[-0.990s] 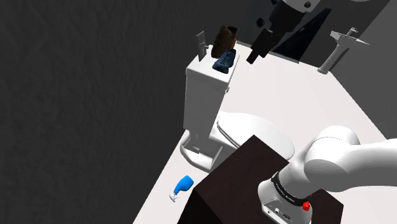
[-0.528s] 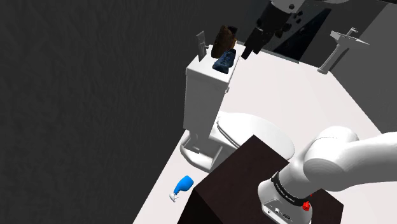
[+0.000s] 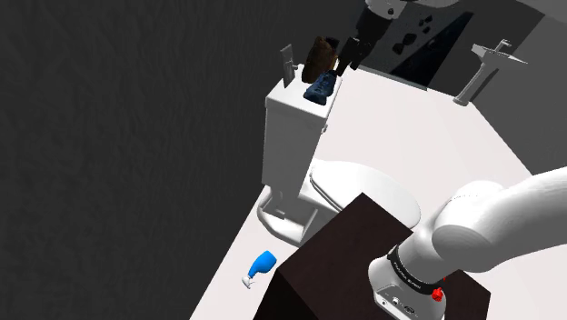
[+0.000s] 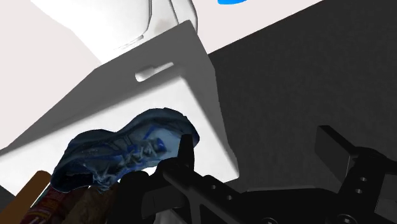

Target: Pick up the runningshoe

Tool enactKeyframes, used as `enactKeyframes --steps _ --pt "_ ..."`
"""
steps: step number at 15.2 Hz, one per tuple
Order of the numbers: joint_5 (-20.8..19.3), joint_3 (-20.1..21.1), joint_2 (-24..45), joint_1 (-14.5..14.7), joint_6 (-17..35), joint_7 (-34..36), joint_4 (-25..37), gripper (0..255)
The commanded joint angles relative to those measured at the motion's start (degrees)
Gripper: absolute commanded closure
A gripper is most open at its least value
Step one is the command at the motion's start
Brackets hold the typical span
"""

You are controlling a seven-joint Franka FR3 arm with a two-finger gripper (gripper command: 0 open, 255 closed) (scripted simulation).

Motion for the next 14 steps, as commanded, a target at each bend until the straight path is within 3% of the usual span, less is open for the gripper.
enactKeyframes --steps 1,8,14 --pt "0.17 -1.61 3.92 -0.26 0.97 -2.20 2.92 0" --pt "2.99 -6.15 18.58 -1.35 2.62 -9.51 15.40 0" --pt "7.46 -8.64 32.51 -3.77 1.23 -15.73 29.78 0"
